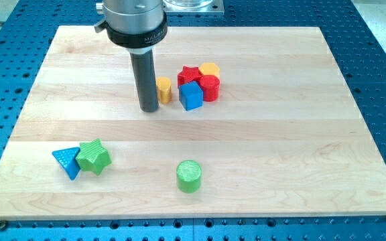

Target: Move the cube and the green circle towards the green star

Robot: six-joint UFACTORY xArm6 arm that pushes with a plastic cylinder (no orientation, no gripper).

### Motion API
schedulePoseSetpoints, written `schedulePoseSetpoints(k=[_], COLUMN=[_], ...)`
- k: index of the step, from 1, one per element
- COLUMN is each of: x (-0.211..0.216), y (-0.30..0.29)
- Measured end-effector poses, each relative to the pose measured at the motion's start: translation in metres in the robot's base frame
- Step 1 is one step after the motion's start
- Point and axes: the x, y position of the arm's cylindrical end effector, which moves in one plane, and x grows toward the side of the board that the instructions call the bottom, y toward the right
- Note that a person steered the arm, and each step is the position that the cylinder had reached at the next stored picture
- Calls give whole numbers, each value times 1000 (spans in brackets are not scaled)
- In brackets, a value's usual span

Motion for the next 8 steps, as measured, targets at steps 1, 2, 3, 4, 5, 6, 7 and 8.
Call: schedulePoseSetpoints(k=[1, 2, 3, 4, 5, 6, 7, 8], x=[-23, -29, 1, 42, 97, 87, 172, 196], y=[12, 95, 111, 106, 61, 117, 166, 133])
